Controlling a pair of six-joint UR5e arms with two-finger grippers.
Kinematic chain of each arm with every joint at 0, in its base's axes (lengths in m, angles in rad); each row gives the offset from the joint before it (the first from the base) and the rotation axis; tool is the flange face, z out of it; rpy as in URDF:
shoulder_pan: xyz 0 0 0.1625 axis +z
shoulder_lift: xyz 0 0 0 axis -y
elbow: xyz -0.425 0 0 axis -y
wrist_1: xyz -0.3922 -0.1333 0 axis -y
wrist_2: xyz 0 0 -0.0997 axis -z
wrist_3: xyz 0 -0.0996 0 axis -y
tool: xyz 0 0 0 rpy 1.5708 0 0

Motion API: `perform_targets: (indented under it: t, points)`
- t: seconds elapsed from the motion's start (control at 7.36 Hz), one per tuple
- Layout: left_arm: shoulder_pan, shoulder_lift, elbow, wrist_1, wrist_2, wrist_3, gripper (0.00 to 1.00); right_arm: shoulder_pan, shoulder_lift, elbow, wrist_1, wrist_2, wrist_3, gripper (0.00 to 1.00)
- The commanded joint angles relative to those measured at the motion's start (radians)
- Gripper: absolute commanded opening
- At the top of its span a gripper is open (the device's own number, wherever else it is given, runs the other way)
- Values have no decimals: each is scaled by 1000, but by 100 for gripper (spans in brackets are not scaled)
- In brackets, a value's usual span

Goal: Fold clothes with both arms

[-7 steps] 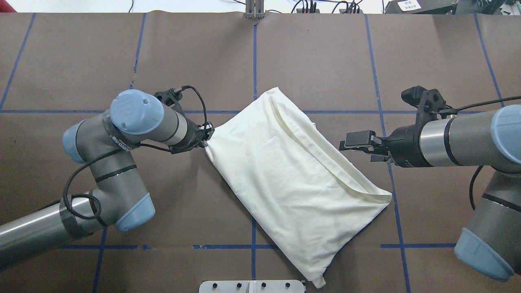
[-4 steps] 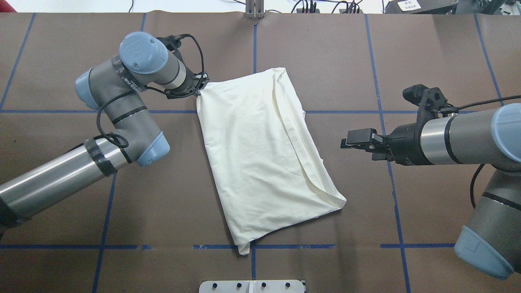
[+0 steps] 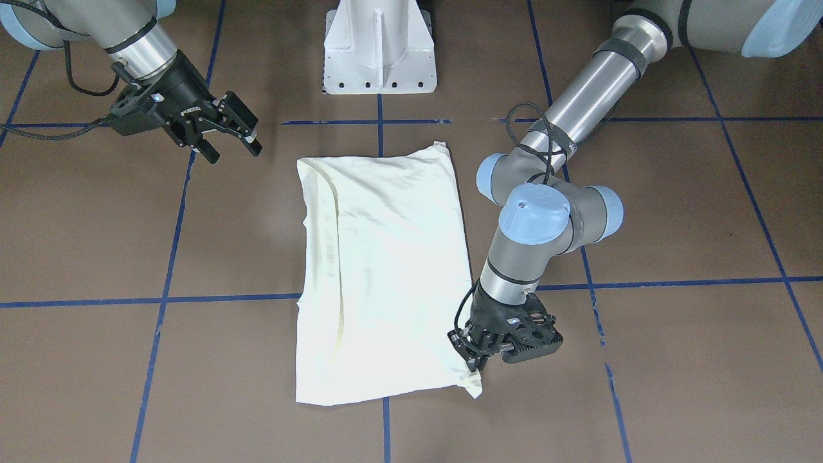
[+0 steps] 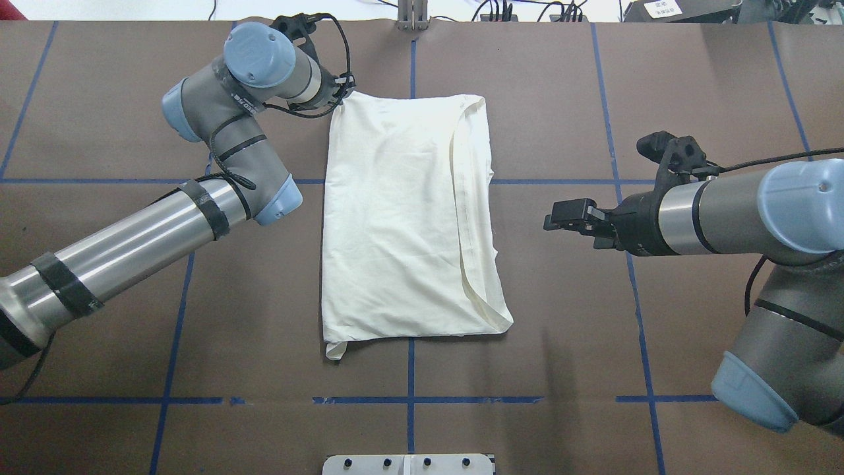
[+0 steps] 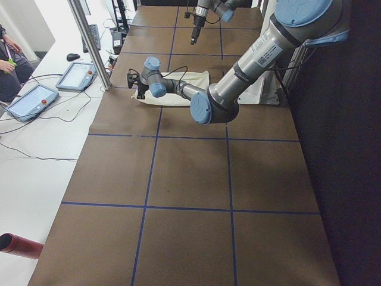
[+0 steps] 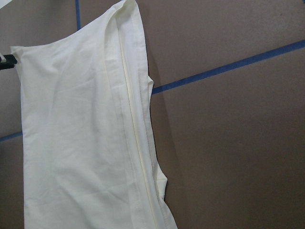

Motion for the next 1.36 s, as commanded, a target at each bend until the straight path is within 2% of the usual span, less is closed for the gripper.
perform_targets:
  t: [0.0, 0.14, 0.27, 0.41, 0.54, 0.68, 0.82, 0.95, 1.22]
  points:
    - [-39, -5, -3, 95, 9, 122, 100, 0, 10, -33, -9, 0, -11, 100]
    - [-79, 5, -76, 166, -42, 179, 100, -1, 26, -53, -32, 0, -46, 100]
    - [-84, 74, -220, 250, -147, 196, 100, -6, 104, -85, -149, 2, -120, 100]
    - [-84, 178, -455, 367, -157, 198, 100, -21, 219, -119, -327, -1, -203, 100]
    - [-82, 221, -629, 485, -163, 199, 100, -50, 341, -183, -453, -39, -242, 100]
    - [-72, 240, -741, 591, -186, 199, 100, -87, 419, -273, -482, -70, -258, 100]
    - [-69, 264, -820, 636, -239, 199, 100, -116, 480, -376, -485, -72, -265, 100]
    - [-56, 306, -885, 638, -254, 199, 100, -151, 502, -442, -486, -75, -271, 100]
    - [-36, 329, -905, 635, -252, 198, 100, -187, 502, -498, -486, -79, -296, 100]
